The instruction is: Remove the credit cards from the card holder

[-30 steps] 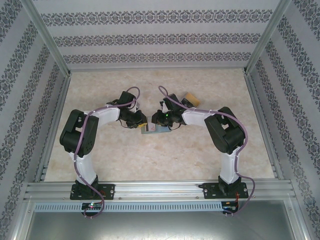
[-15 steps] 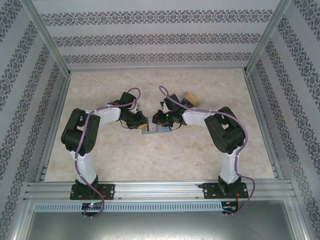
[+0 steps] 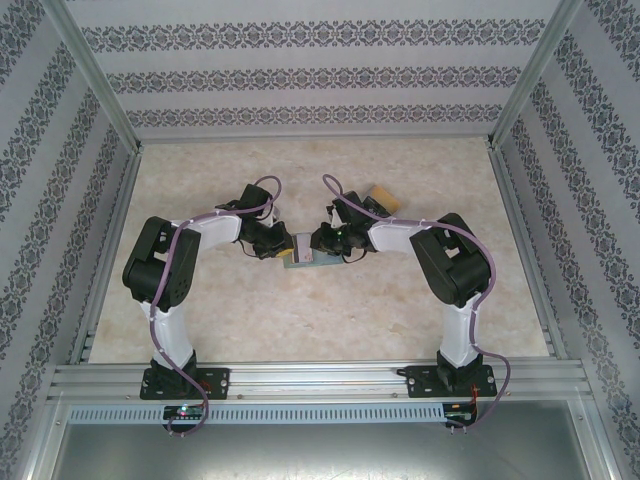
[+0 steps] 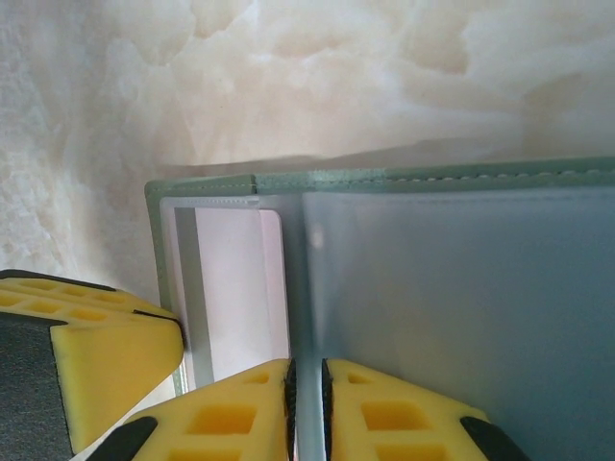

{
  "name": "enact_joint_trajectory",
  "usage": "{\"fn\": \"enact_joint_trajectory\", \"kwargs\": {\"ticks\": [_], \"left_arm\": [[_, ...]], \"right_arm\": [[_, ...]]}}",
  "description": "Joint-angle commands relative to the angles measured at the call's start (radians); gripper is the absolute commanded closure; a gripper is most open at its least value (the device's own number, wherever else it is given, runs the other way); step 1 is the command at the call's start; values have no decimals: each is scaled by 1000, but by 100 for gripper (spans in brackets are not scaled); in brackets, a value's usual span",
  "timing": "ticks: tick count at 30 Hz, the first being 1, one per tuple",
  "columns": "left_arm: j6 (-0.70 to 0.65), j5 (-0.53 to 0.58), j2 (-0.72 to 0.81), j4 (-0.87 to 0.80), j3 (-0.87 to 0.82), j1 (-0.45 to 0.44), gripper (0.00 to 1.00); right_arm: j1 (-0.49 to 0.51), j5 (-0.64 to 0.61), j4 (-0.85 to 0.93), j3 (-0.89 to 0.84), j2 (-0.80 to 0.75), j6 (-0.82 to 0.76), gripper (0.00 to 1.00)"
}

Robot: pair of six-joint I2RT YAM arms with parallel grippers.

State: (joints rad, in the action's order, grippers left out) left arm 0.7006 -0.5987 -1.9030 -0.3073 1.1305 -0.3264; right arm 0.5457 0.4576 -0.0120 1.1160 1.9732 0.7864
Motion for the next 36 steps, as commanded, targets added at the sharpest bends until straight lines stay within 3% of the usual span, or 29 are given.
{"fn": "enact_joint_trajectory", "kwargs": {"ticks": [1,9,30,36], "left_arm": [[-11,13,-22,-47,-1,-8,88],[-12,10,-27,-49,-3,-7,88],[-24,13,-30,-56,2,-8,88],[-35,28,-31,-66,5,-7,86]], "right_arm": [[11,-19,11,7,-13,-6,81],[12,13,-4,9,6,5,86],[14,129,-74,24,52,17,84],[9,112,-90,0,27,9,91]]}}
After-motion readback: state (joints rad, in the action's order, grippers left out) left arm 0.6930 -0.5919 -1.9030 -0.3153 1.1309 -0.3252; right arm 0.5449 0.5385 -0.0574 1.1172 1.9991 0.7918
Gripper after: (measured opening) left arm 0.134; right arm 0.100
